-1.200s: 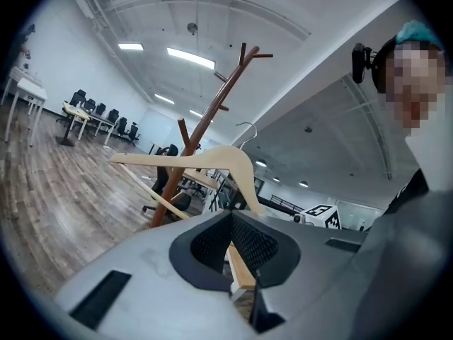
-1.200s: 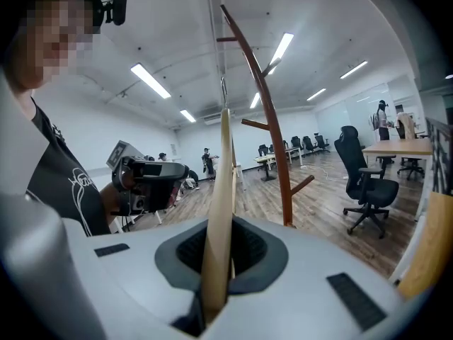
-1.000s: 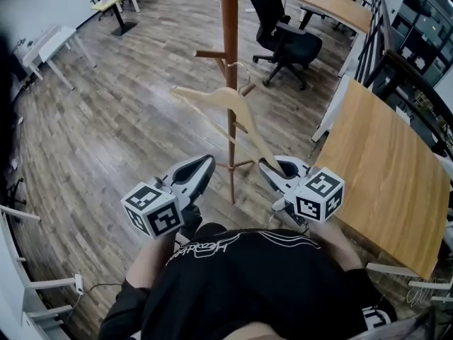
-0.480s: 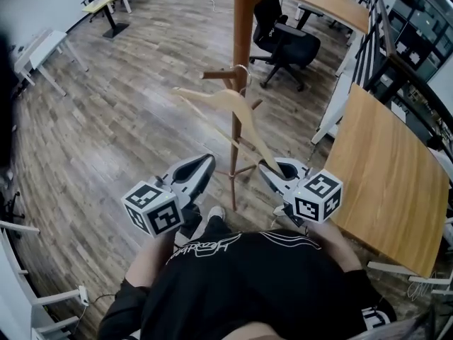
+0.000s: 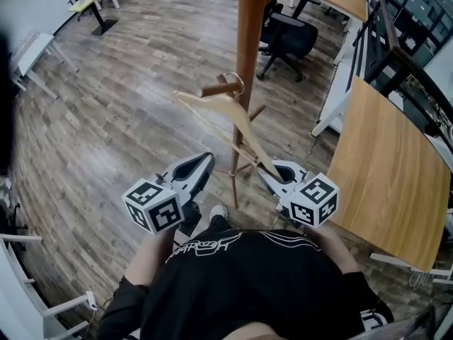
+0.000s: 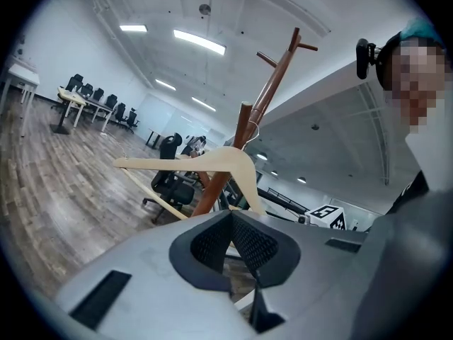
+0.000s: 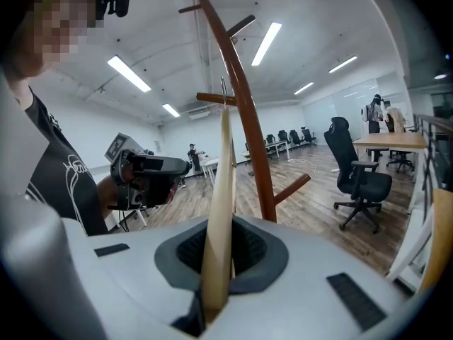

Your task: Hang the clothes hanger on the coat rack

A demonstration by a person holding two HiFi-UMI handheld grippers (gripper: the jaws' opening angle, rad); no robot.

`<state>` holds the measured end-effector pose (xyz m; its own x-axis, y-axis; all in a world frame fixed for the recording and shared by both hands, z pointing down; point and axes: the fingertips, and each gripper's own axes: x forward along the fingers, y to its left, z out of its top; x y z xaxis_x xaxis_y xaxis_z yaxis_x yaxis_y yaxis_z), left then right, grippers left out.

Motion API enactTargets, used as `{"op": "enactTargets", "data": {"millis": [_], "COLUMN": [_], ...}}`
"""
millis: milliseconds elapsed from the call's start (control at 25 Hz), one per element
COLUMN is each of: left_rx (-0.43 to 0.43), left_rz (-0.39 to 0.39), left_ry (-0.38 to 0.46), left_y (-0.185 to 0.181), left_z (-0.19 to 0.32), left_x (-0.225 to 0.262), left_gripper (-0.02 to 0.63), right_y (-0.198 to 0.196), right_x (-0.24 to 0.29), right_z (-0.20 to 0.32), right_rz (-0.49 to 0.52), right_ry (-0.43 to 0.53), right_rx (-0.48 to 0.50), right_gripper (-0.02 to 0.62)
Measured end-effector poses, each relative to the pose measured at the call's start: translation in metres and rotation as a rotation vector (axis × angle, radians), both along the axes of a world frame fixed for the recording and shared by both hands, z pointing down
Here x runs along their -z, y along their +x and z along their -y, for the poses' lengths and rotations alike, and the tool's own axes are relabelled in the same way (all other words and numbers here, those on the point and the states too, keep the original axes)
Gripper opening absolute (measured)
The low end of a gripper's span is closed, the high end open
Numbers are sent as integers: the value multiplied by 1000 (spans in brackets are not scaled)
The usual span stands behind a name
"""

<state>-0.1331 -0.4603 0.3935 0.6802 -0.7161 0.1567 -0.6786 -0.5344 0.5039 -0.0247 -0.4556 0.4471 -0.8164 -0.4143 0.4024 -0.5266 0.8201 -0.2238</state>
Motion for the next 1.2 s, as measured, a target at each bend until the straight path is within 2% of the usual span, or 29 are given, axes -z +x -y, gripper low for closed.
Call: {"op": "enactTargets", "data": {"millis": [600,1200], "left_rx": [-28,-4], "left_rz": [19,23], "left_ry": [-66,-71], "left_y": [3,5], "left_z": [15,-5], "left_x": [-25,-22], "left_gripper": [8,8], "right_y": [2,6], "right_x": [-28,-28], "right_z": [13,15], "right_rz": [-45,-3], "right_ry": [-7,-46], "right_rx": [-29,-33], "right_gripper": [48,49]}}
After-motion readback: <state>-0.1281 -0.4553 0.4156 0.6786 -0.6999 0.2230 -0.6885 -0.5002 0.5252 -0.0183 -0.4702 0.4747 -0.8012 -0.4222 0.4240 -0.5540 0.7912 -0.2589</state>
